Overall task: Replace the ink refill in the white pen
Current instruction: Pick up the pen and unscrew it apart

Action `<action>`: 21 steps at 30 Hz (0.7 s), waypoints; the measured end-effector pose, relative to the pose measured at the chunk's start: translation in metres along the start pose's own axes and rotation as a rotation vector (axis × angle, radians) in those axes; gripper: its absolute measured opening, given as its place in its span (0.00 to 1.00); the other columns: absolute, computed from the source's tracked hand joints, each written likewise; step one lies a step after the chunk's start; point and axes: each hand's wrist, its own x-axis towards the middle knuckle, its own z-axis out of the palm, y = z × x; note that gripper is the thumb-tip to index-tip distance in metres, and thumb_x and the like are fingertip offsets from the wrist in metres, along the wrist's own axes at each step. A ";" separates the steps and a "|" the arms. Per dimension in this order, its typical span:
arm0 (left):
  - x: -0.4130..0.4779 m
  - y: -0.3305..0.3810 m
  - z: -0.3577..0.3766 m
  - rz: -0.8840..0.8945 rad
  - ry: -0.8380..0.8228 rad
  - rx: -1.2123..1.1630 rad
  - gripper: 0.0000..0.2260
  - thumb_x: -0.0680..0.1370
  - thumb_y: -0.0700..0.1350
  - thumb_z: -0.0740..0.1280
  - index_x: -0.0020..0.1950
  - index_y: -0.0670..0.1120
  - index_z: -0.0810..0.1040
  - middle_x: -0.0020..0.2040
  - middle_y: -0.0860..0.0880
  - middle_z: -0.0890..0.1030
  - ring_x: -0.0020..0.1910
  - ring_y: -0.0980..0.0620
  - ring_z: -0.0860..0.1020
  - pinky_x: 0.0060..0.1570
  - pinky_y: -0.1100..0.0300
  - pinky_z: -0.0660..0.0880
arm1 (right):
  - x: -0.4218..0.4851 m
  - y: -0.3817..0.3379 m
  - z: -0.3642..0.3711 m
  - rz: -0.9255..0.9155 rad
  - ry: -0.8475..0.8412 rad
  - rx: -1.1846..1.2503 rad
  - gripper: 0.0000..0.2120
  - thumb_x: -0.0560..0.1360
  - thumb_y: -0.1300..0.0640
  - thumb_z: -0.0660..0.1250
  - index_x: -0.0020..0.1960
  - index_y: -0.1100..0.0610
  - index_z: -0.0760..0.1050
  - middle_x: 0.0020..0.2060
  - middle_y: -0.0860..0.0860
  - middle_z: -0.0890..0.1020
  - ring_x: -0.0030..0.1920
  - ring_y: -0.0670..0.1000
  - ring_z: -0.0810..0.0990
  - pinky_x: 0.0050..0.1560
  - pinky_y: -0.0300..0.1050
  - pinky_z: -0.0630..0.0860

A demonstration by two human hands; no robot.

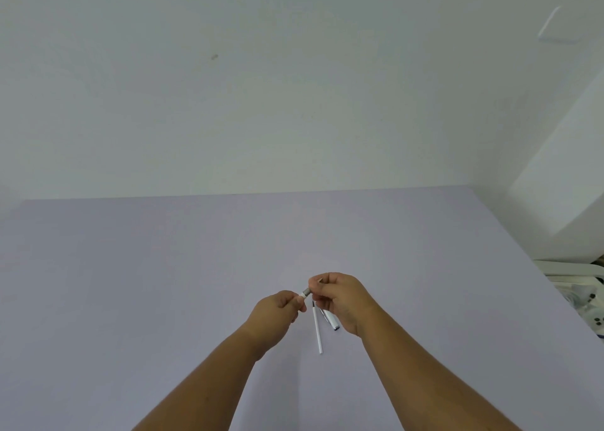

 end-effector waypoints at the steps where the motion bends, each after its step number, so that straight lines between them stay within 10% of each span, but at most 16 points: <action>1: 0.000 0.000 0.000 0.001 0.006 0.008 0.13 0.81 0.50 0.57 0.41 0.52 0.78 0.36 0.51 0.73 0.33 0.55 0.69 0.34 0.65 0.67 | 0.000 0.000 0.000 -0.013 -0.020 0.034 0.06 0.74 0.66 0.67 0.43 0.59 0.81 0.38 0.54 0.81 0.38 0.50 0.79 0.42 0.40 0.79; 6: 0.000 0.001 -0.001 0.013 0.009 0.006 0.13 0.81 0.50 0.57 0.41 0.52 0.78 0.36 0.52 0.73 0.33 0.55 0.69 0.34 0.64 0.67 | -0.001 -0.004 0.003 0.038 0.022 0.015 0.09 0.73 0.54 0.71 0.41 0.60 0.79 0.33 0.52 0.80 0.33 0.48 0.77 0.36 0.39 0.78; 21: 0.003 0.002 0.002 0.030 0.037 0.055 0.13 0.81 0.50 0.57 0.42 0.52 0.78 0.36 0.52 0.74 0.36 0.56 0.71 0.36 0.65 0.69 | 0.000 -0.003 -0.001 -0.028 -0.035 0.060 0.09 0.74 0.69 0.65 0.48 0.58 0.80 0.42 0.53 0.82 0.42 0.50 0.80 0.44 0.40 0.79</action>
